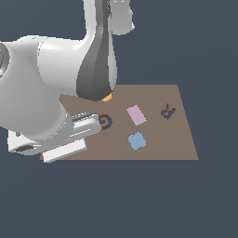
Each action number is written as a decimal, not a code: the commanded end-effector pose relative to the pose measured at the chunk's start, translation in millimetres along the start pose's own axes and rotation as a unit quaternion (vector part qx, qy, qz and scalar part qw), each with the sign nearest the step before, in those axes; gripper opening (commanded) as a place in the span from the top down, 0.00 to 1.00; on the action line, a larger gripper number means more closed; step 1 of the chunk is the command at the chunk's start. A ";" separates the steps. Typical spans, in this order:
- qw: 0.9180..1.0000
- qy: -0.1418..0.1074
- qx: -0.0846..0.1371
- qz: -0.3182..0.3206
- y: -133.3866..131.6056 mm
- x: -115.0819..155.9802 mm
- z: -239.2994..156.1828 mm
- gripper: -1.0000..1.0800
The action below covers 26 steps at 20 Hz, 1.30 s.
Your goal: Insert a designated object into the corresponding slot on a board.
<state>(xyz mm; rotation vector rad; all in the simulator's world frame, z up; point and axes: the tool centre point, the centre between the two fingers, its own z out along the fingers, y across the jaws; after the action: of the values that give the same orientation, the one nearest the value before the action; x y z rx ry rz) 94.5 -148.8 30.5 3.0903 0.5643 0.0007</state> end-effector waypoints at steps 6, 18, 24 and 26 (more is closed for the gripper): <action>1.000 0.000 0.000 0.000 0.2 0.0 -2.5 1.00; 1.000 0.000 0.000 -0.005 -11.9 -3.5 -3.3 1.00; 1.000 0.000 0.000 -0.015 -34.7 -9.9 -4.7 1.00; 1.000 0.000 0.000 -0.020 -45.6 -13.1 -5.4 1.00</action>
<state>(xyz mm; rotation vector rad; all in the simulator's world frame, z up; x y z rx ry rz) 70.9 -117.8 35.1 3.0809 0.6145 -0.0017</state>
